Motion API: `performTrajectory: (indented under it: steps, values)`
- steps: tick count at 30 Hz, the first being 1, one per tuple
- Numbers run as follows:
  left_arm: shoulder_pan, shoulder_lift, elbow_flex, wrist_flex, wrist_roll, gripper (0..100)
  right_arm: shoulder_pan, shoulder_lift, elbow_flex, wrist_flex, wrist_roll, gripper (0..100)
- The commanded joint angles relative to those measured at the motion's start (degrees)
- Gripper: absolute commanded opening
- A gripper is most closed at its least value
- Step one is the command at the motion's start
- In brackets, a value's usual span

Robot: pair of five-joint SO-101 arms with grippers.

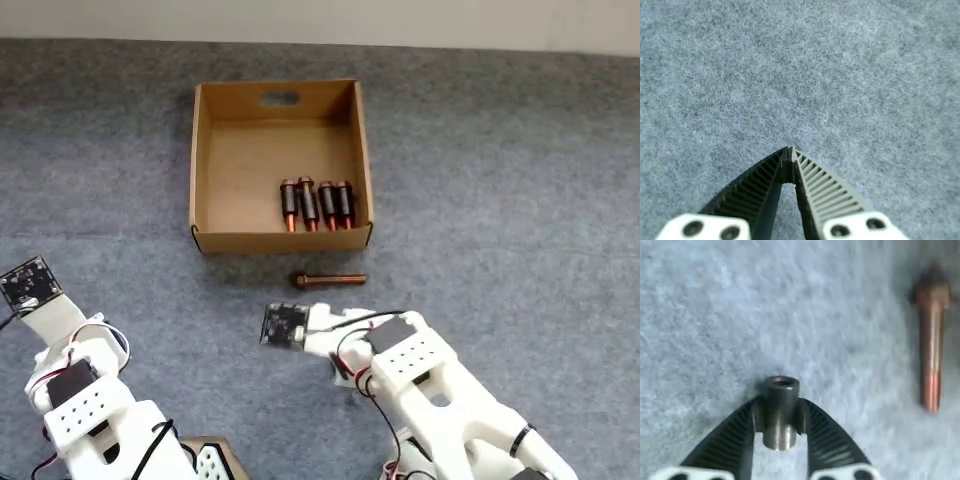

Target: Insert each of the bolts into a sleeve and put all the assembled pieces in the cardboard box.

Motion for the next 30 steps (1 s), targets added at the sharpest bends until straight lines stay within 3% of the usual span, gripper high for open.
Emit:
performTrajectory:
  steps: [1, 7, 12, 27, 30]
  values:
    - [0.8, 0.0, -2.0, -0.8, 0.1, 2, 4.4, -1.0, -5.5, 3.6, -10.0, 0.5]
    - [0.8, 0.0, -2.0, -0.8, 0.1, 2, 10.9, -0.3, -6.8, 8.2, -23.9, 4.6]
    - [0.8, 0.0, -2.0, -0.8, 0.1, 2, 11.3, -0.3, -6.6, 13.2, -24.1, 19.0]
    - [0.6, 0.0, -2.0, -0.6, 0.1, 2, 11.0, -0.2, 2.5, 4.7, -20.0, 19.0]
    - [0.6, 0.0, -2.0, -0.6, 0.1, 2, 11.1, -0.4, 2.8, 4.7, -20.0, 13.4]
